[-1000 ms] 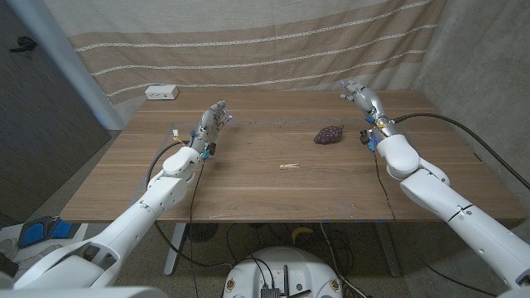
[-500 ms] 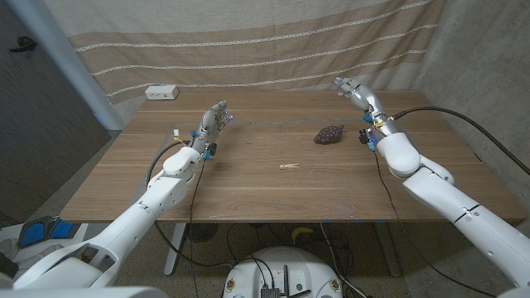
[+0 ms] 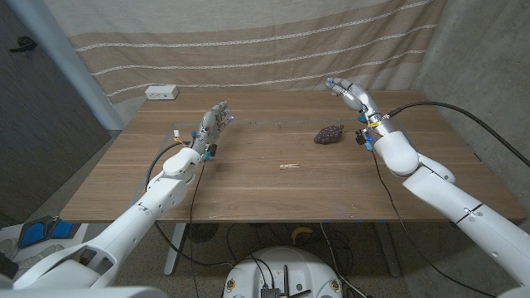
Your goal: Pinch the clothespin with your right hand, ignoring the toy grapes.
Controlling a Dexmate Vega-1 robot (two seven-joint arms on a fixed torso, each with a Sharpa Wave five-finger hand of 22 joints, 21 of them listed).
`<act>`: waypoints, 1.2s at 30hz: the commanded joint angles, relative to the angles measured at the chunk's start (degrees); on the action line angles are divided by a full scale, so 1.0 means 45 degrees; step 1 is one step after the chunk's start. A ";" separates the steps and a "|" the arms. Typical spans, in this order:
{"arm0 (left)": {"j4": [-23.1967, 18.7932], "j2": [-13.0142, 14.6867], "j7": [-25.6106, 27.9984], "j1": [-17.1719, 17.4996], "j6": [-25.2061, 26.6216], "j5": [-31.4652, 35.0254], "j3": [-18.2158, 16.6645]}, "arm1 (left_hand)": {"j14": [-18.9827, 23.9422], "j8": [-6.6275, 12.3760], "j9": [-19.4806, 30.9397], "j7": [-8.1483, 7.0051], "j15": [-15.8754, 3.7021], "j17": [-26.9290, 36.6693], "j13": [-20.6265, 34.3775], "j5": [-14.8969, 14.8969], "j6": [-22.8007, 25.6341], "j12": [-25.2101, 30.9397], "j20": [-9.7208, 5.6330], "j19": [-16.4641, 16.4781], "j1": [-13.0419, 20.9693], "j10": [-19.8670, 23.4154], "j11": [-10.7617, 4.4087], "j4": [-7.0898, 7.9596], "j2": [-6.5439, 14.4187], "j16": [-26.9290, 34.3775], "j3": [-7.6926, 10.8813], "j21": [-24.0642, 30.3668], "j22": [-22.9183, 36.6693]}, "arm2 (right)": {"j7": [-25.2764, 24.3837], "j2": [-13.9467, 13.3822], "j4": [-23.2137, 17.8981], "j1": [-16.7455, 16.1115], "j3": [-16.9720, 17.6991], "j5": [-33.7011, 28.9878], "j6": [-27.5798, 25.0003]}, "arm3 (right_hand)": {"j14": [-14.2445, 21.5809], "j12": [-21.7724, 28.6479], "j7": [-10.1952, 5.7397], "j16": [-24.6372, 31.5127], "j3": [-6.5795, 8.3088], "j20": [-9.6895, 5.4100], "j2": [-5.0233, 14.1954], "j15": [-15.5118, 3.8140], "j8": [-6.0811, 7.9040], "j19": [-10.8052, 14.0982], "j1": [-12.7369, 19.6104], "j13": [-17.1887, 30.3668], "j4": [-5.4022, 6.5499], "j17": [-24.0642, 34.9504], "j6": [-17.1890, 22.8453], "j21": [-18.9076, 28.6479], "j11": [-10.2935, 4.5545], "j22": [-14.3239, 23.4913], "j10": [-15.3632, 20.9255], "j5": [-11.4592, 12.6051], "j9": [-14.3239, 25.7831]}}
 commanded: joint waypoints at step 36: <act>-0.0673 0.0390 -0.0109 0.0458 -0.0066 -0.0058 -0.0139 | 0.0043 -0.0012 0.0068 -0.0023 -0.0642 0.0022 0.0039 -0.0016 0.0073 0.0050 0.0012 0.0132 0.0057 0.0083 -0.0053 -0.0105 0.0604 0.0056 0.0083 -0.0038 0.0031 | 0.1306 -0.1464 -0.2792 -0.0484 -0.0286 -0.1791 -0.2742 | 0.0114 0.0055 -0.0084 0.0143 0.0023 -0.0025 -0.0096 -0.0114 0.0043 0.0149 0.0174 0.0094 -0.0128 0.0183 0.0184 0.0024 0.0029 0.0054 0.0123 0.0123 0.0038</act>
